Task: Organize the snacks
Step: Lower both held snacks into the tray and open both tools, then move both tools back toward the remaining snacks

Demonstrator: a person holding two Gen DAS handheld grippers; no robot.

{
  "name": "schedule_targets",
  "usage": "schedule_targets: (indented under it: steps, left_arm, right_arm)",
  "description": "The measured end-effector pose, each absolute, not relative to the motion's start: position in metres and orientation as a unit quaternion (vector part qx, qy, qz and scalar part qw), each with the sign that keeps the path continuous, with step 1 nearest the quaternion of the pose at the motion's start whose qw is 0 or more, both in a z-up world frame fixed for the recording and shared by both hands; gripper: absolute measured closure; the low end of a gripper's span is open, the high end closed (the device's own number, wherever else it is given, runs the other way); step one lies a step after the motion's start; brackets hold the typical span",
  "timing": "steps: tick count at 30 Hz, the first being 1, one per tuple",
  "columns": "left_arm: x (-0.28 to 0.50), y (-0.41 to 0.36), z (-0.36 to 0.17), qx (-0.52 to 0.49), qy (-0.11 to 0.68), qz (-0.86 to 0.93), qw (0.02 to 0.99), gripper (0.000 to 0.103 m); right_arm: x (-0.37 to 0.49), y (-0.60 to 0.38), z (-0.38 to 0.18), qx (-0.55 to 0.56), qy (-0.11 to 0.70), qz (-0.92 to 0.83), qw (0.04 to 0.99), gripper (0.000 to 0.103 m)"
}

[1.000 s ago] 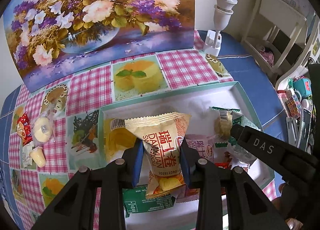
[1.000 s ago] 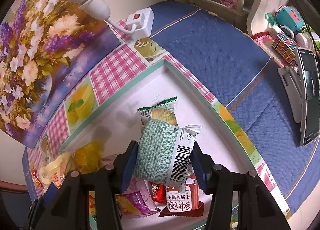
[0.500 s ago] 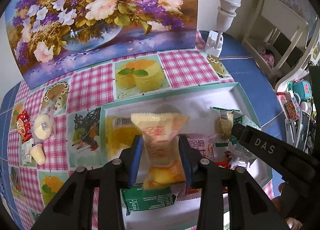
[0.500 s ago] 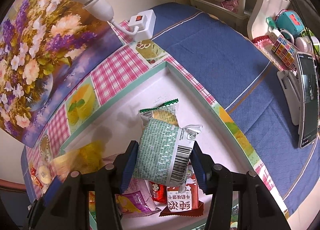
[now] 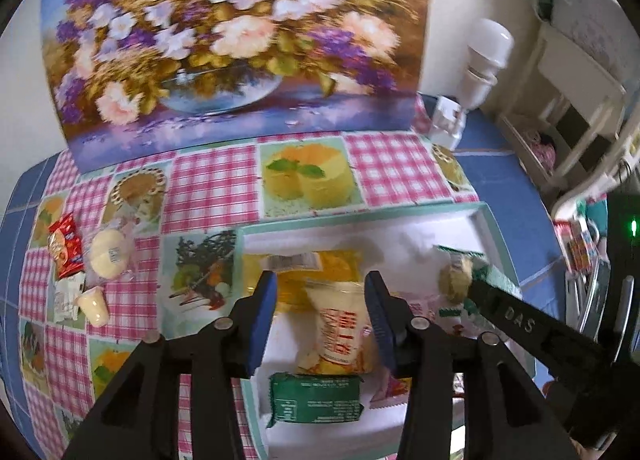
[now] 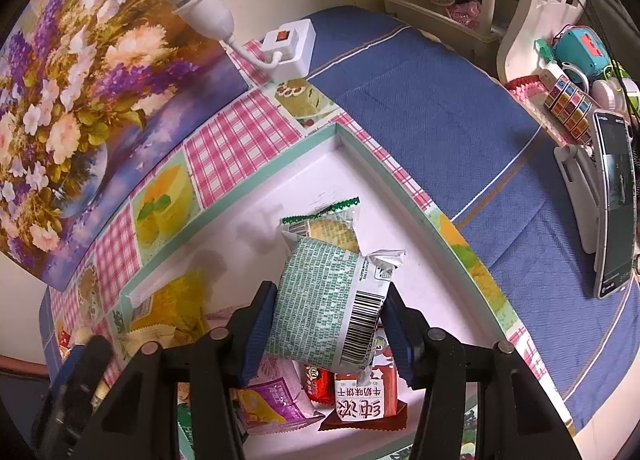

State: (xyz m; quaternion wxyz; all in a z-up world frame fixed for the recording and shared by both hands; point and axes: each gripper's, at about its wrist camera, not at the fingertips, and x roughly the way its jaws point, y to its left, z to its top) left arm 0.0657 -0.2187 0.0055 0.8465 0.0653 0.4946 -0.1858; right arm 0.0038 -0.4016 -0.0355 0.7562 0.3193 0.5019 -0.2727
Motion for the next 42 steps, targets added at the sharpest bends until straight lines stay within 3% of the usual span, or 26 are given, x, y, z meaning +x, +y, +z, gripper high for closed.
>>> schedule_targets:
  steps: [1, 6, 8, 16, 19, 20, 23, 29, 31, 34, 42]
  left_arm:
    - [0.068, -0.215, 0.006, 0.059, 0.496, -0.179, 0.848, 0.039]
    - [0.08, -0.193, 0.005, 0.023, 0.502, -0.147, 0.852, 0.035]
    - [0.084, -0.184, 0.004, 0.005, 0.506, -0.133, 0.852, 0.028]
    - [0.092, -0.158, 0.002, -0.027, 0.51, -0.096, 0.855, 0.026]
    - [0.094, -0.151, 0.002, -0.033, 0.508, -0.089, 0.856, 0.013]
    - [0.094, -0.149, 0.002, -0.033, 0.506, -0.087, 0.858, 0.013]
    - [0.096, -0.145, 0.003, -0.033, 0.504, -0.083, 0.859, 0.013]
    - [0.099, -0.139, 0.002, -0.033, 0.504, -0.075, 0.86, 0.012]
    - [0.099, -0.136, 0.001, -0.034, 0.504, -0.071, 0.86, 0.012]
    - [0.102, -0.131, 0.0, -0.038, 0.507, -0.064, 0.859, 0.003]
    - [0.106, -0.118, 0.002, -0.048, 0.505, -0.056, 0.86, 0.003]
  right_arm:
    - [0.004, -0.401, -0.037, 0.318, 0.504, -0.272, 0.756, 0.047]
    - [0.007, -0.399, -0.039, 0.309, 0.51, -0.272, 0.756, 0.047]
    - [0.008, -0.399, -0.04, 0.305, 0.513, -0.271, 0.755, 0.047]
    - [0.013, -0.393, -0.038, 0.285, 0.515, -0.267, 0.763, 0.034]
    - [0.016, -0.391, -0.039, 0.278, 0.517, -0.264, 0.765, 0.032]
    - [0.016, -0.391, -0.039, 0.275, 0.517, -0.263, 0.767, 0.031]
    - [0.018, -0.388, -0.038, 0.27, 0.515, -0.261, 0.771, 0.016]
    - [0.021, -0.38, -0.034, 0.253, 0.509, -0.258, 0.781, 0.011]
    - [0.022, -0.378, -0.033, 0.25, 0.507, -0.255, 0.785, 0.0]
    - [0.024, -0.374, -0.03, 0.245, 0.501, -0.252, 0.791, 0.0]
    - [0.026, -0.369, -0.024, 0.237, 0.492, -0.245, 0.801, 0.0]
